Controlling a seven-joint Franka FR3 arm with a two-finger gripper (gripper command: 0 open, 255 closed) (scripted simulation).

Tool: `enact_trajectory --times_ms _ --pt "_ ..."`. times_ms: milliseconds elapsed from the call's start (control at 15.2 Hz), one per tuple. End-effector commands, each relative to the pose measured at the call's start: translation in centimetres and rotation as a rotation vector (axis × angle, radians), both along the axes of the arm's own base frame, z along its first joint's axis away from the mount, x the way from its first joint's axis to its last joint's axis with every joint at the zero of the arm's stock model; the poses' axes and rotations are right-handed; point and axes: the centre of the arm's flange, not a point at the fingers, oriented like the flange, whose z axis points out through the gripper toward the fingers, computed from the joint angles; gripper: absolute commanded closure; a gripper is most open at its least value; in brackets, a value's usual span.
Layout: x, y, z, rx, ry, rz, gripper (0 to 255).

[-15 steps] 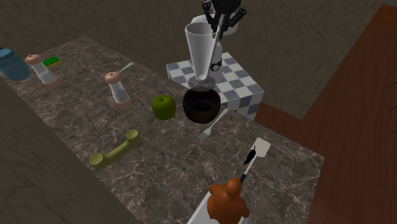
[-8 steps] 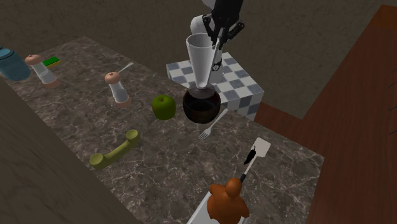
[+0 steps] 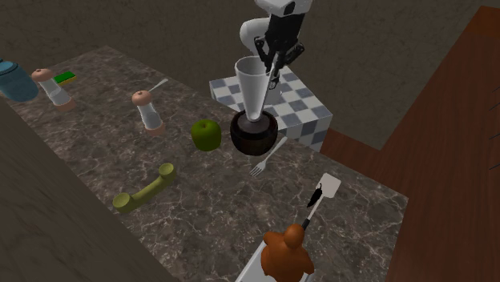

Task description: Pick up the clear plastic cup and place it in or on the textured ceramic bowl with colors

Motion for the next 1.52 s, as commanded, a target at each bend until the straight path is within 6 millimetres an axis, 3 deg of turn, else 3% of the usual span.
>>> enact_trajectory --times_ms 0,462,528,858,1122,1452 --pt "0.0 0.0 -0.8 0.000 -0.001 0.000 255" --pt "0.0 0.0 -0.8 0.000 -0.001 0.000 255" --pt "0.0 0.0 -0.8 0.000 -0.001 0.000 0" --pt "0.0 0.0 -0.8 0.000 -0.001 0.000 0" --pt "0.4 0.7 4.1 0.000 -0.001 0.000 0" --pt "0.4 0.7 4.1 0.000 -0.001 0.000 0"
